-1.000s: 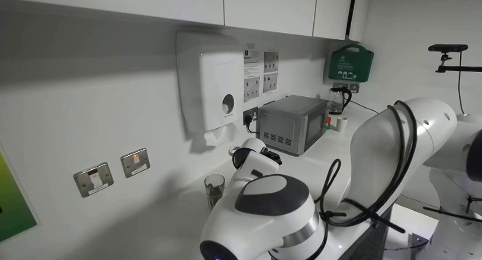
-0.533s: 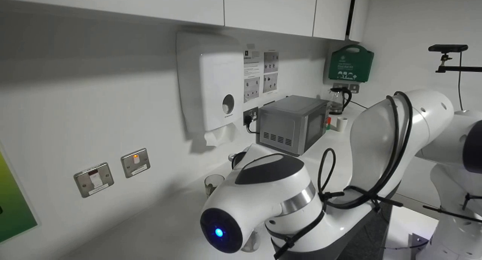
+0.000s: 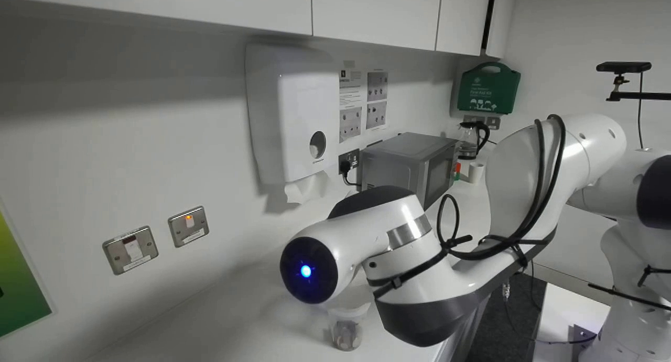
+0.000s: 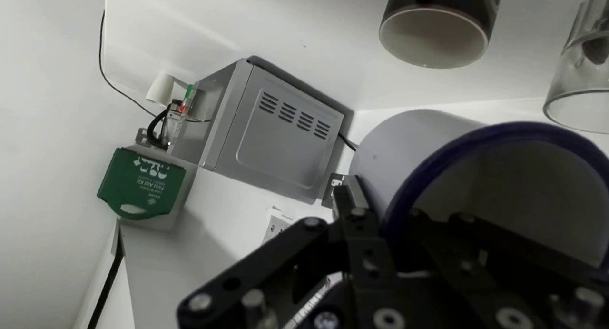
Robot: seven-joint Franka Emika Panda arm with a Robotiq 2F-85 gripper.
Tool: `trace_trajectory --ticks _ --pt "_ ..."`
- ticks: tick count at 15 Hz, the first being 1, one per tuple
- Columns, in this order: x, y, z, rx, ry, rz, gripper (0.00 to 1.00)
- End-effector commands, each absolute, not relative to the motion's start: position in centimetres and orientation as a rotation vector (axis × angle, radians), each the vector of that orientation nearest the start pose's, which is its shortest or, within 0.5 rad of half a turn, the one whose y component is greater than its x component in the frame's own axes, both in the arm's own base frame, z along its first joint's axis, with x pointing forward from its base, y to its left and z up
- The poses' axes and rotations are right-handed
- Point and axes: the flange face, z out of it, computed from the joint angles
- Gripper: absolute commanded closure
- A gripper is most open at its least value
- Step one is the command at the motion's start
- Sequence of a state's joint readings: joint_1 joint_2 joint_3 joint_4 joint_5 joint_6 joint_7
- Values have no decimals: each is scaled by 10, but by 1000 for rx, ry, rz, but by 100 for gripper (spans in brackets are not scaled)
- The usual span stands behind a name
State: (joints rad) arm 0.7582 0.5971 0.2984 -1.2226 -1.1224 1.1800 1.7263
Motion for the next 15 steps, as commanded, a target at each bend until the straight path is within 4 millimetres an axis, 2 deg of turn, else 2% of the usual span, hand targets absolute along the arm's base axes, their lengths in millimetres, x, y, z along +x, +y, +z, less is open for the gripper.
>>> trace_trajectory --ticks 1,15 --pt "471 468 474 2119 -870 1014 98" --pt "477 430 501 2387 -976 930 98"
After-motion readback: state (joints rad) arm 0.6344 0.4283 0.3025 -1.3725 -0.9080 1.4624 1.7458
